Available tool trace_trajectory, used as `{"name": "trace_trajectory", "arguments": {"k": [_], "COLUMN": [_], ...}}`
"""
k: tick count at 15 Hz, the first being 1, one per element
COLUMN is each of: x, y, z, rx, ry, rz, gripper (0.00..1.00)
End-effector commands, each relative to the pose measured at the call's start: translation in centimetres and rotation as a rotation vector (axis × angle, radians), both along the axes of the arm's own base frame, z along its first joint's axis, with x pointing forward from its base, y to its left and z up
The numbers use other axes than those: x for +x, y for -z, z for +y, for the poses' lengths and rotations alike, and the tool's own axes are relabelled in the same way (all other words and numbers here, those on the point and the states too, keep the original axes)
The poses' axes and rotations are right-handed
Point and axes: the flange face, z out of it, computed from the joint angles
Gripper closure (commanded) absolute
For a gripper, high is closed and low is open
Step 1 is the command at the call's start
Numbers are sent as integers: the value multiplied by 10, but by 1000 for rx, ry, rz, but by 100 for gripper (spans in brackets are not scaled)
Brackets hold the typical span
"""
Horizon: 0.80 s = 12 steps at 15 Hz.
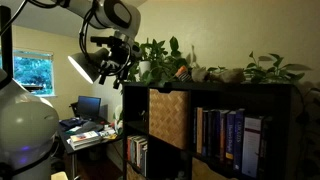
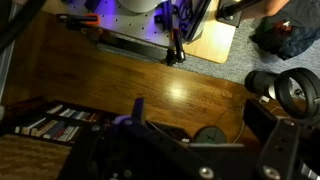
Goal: Put the socks in the basket
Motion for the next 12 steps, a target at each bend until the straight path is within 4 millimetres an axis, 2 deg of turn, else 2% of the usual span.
{"name": "trace_trajectory", "arguments": {"k": [1, 7, 12], "x": [0, 0, 25], "y": [0, 0, 5], "z": [0, 0, -1], "rx": [0, 0, 28], "ry": [0, 0, 3], "rz": [1, 1, -112], "gripper": [0, 0, 0]}}
